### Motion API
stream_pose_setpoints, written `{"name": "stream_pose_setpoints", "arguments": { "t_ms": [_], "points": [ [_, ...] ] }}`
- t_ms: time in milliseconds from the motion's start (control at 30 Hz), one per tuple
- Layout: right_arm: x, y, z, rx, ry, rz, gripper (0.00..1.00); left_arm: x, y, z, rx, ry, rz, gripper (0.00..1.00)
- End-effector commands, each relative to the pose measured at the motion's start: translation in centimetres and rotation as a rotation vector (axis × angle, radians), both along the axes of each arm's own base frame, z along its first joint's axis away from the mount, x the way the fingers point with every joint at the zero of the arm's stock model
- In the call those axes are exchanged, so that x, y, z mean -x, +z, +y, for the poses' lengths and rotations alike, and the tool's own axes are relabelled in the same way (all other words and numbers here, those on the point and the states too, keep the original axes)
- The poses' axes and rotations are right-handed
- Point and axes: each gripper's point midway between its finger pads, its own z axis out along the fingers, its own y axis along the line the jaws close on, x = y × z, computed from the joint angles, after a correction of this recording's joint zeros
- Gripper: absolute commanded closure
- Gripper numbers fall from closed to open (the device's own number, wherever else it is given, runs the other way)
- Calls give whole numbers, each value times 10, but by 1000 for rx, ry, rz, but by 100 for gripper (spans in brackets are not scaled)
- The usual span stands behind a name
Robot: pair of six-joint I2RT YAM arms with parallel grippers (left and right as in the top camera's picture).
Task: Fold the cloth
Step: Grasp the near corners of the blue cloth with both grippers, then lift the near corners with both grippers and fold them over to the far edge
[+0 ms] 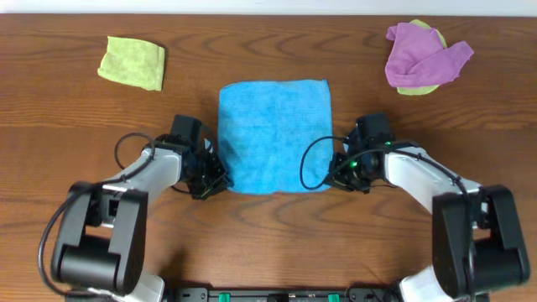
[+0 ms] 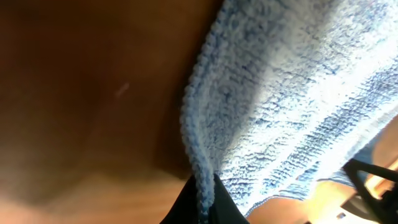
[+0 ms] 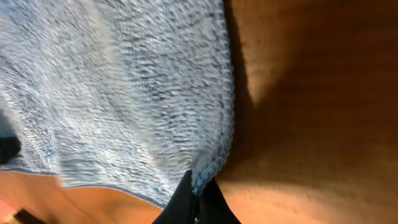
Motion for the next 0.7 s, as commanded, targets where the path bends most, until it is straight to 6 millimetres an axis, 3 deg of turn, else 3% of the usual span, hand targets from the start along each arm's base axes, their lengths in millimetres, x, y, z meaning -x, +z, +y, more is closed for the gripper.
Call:
{"name": "stream_pose_setpoints", "arguments": {
  "t_ms": [0,467,667],
  "points": [
    [5,14,0,10,67,-53,99,2,9,10,-46,-22,-46,94],
    [53,34,-1,49,160,43,99,39,23,20,-85,-56,52,94],
    [50,49,-1,58,161,-22,99,36,44,19,-74,-1,9,94]
  ]
}}
